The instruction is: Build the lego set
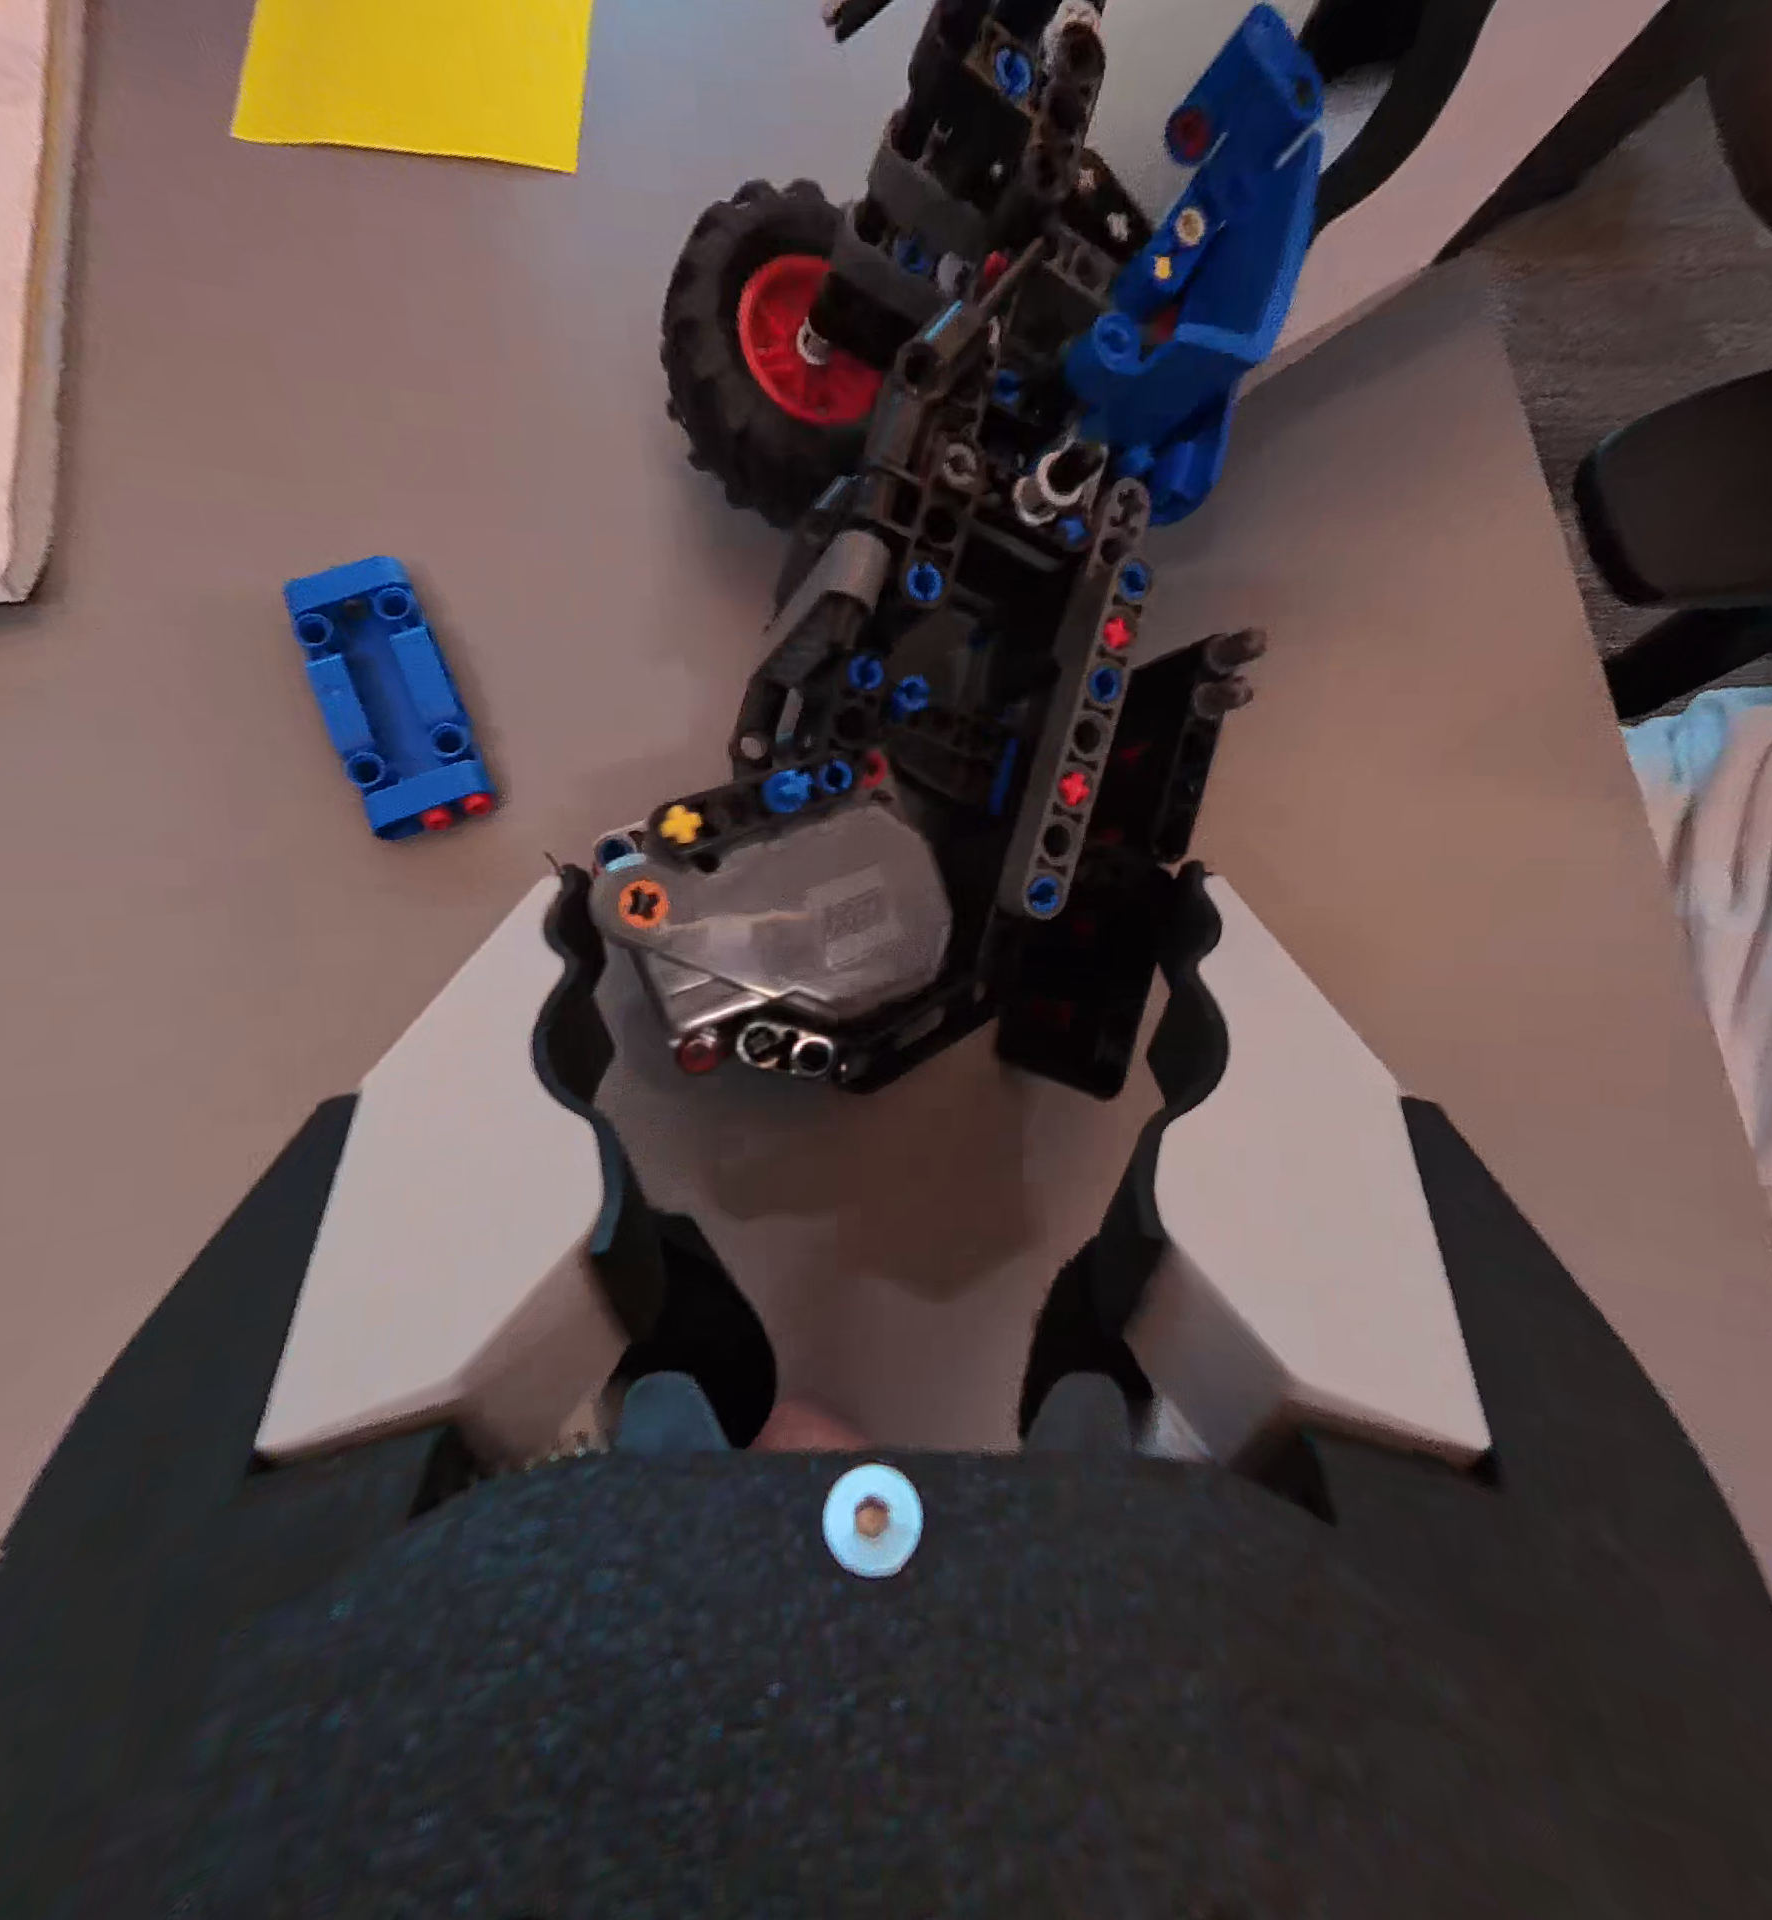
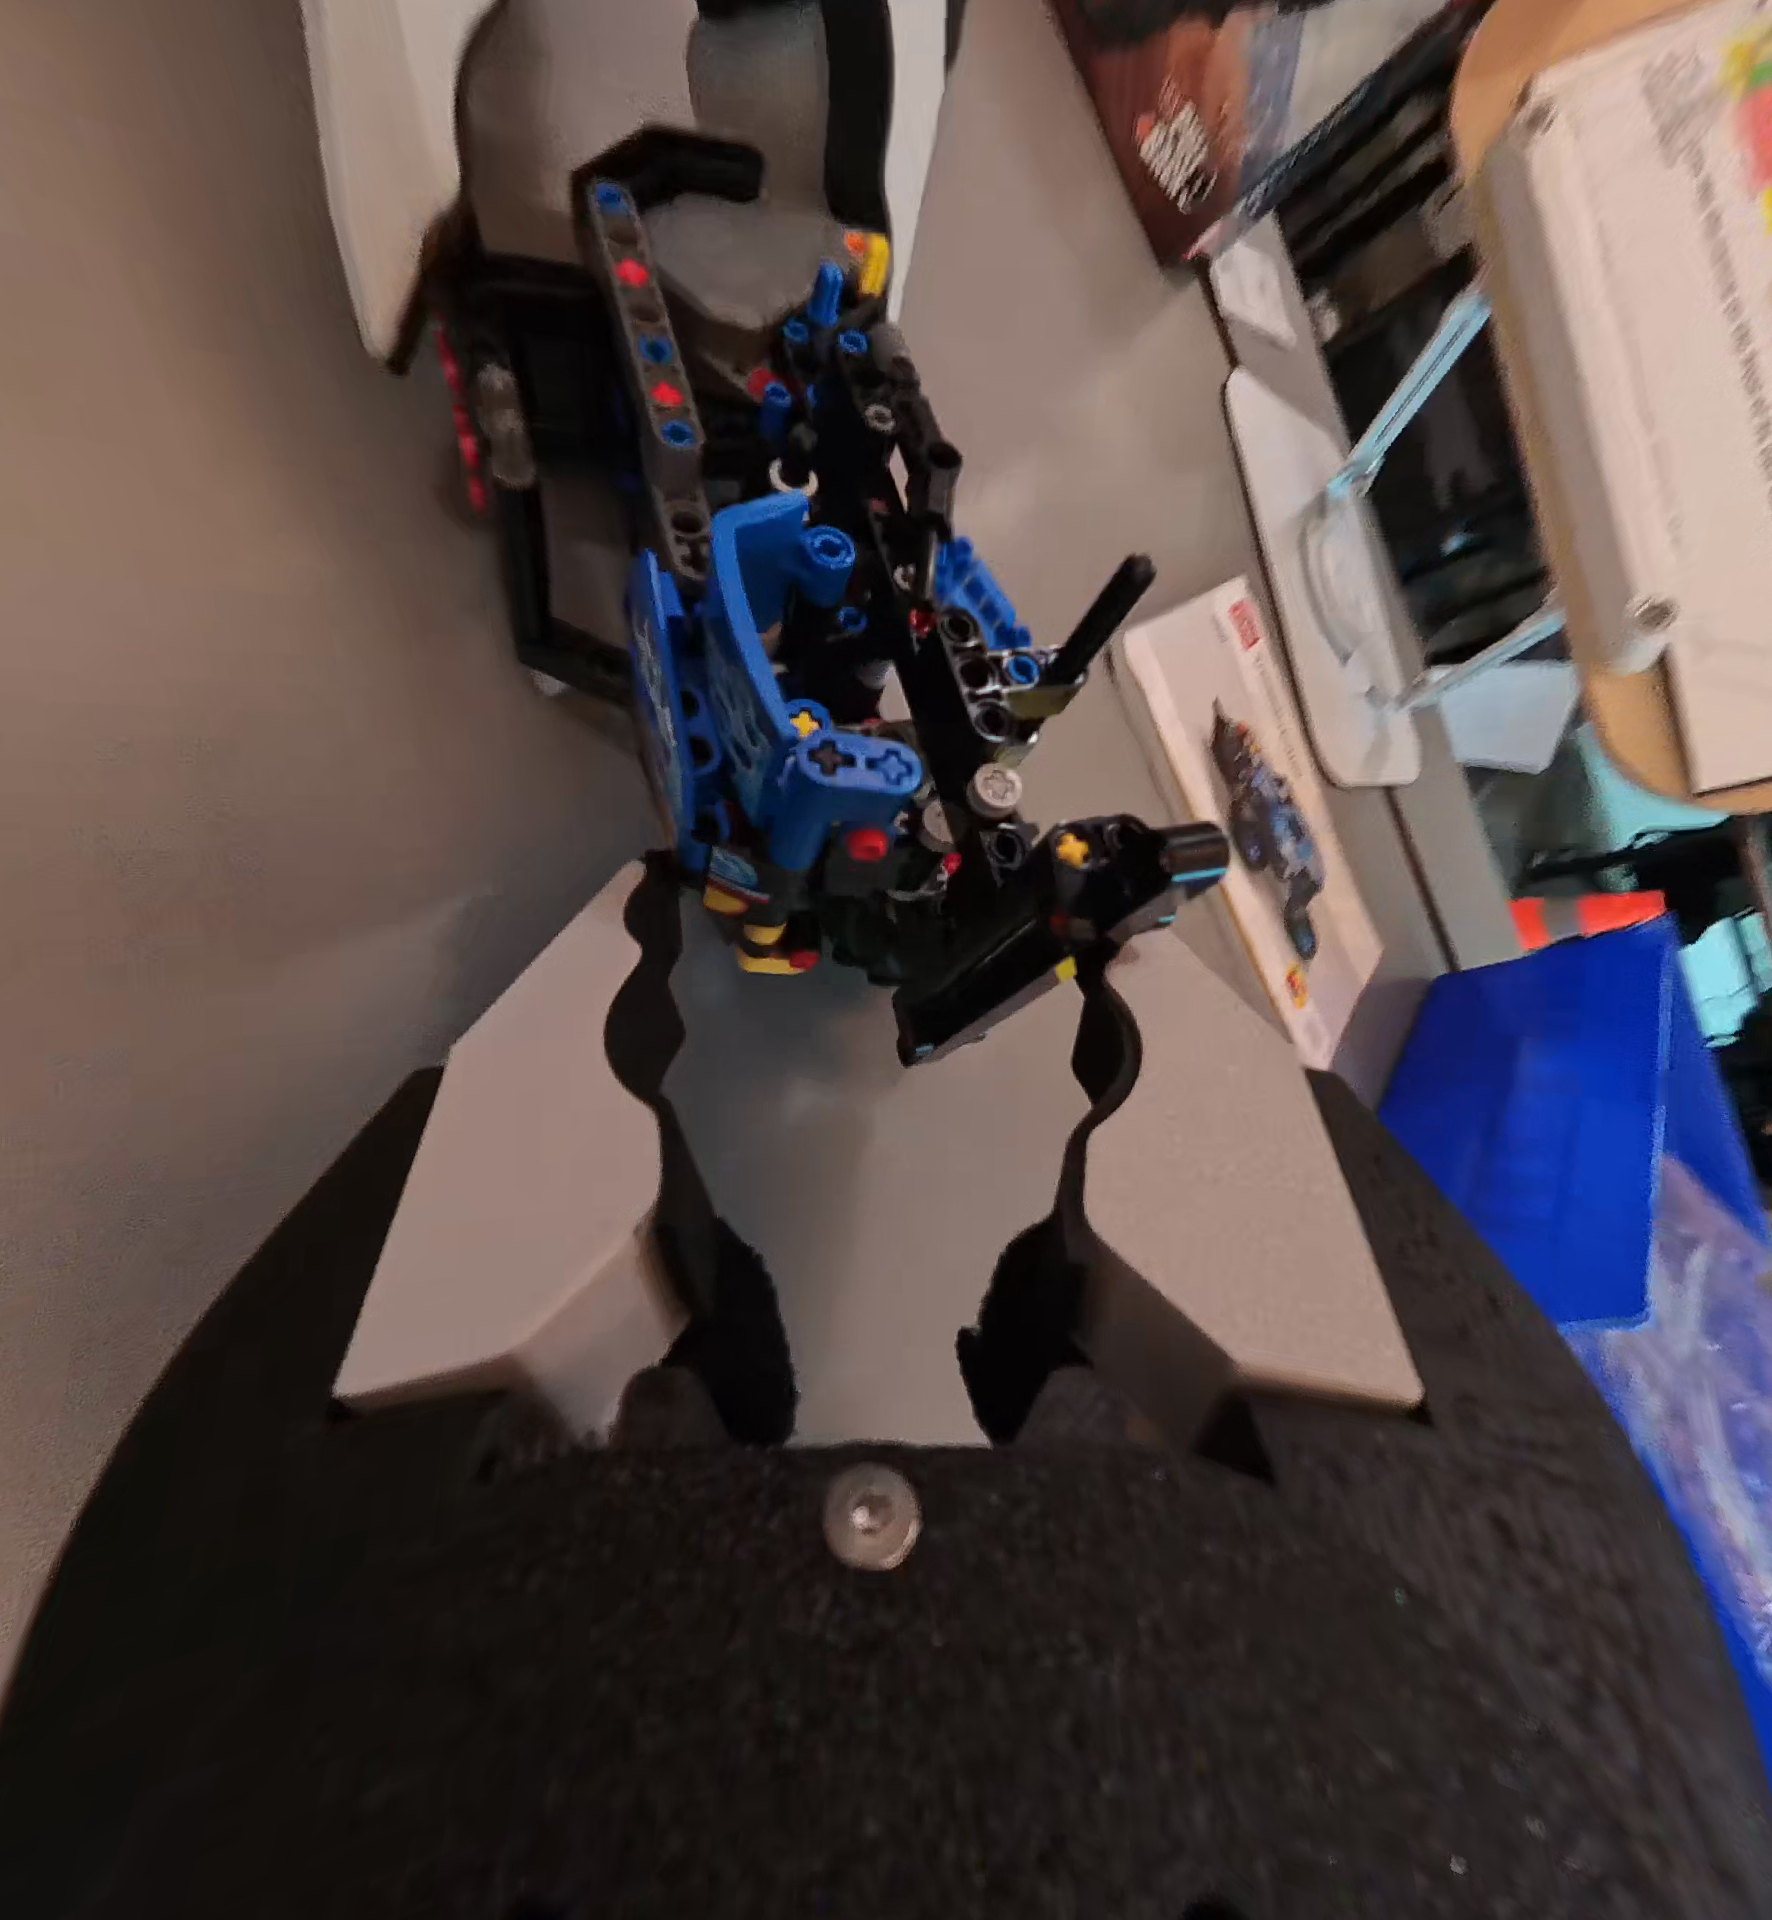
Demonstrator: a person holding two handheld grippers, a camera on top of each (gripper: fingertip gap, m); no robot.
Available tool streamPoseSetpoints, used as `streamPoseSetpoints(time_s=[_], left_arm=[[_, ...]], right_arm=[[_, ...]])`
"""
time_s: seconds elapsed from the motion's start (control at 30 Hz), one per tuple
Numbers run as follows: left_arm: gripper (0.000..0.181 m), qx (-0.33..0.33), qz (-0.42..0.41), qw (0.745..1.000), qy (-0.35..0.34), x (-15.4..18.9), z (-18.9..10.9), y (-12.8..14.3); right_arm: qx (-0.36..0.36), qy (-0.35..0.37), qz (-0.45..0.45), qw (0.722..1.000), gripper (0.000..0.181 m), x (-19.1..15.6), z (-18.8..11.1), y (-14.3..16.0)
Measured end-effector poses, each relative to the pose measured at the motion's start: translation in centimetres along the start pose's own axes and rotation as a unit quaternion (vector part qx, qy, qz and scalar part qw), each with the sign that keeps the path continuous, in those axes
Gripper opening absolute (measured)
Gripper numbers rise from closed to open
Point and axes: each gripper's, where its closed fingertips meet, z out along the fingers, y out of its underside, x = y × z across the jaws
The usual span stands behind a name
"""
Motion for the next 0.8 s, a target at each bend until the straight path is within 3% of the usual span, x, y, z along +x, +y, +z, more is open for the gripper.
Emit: streamPoseSetpoints(time_s=[0.13,0.27,0.37,0.5,0.63,0.7,0.8], left_arm=[[0.110,0.004,0.070,0.992,-0.107,-0.7,-0.8,0.1],[0.110,-0.004,0.158,0.954,-0.257,-1.7,-2.4,0.3],[0.110,0.011,0.189,0.931,-0.312,-1.4,-3.4,0.4],[0.109,0.023,0.218,0.914,-0.341,-0.7,-3.9,0.4],[0.109,0.025,0.266,0.889,-0.372,-0.2,-4.4,0.1],[0.108,0.024,0.300,0.869,-0.394,0.0,-4.7,-0.2],[0.108,0.024,0.338,0.844,-0.416,0.5,-4.7,-0.6]], right_arm=[[0.040,0.082,-0.087,0.992,0.077,0.3,-0.3,-1.6],[0.047,0.177,-0.197,0.963,0.072,0.7,-0.2,-2.5],[0.027,0.205,-0.218,0.954,0.059,0.7,0.1,-2.0],[0.007,0.161,-0.187,0.969,0.067,-0.8,-0.3,-1.5],[0.015,0.121,-0.123,0.985,0.068,-1.9,-2.6,-1.4],[0.034,0.089,-0.051,0.994,0.068,-1.7,-4.2,-1.5],[0.076,-0.013,0.151,0.986,0.072,0.2,-5.5,-1.4]])
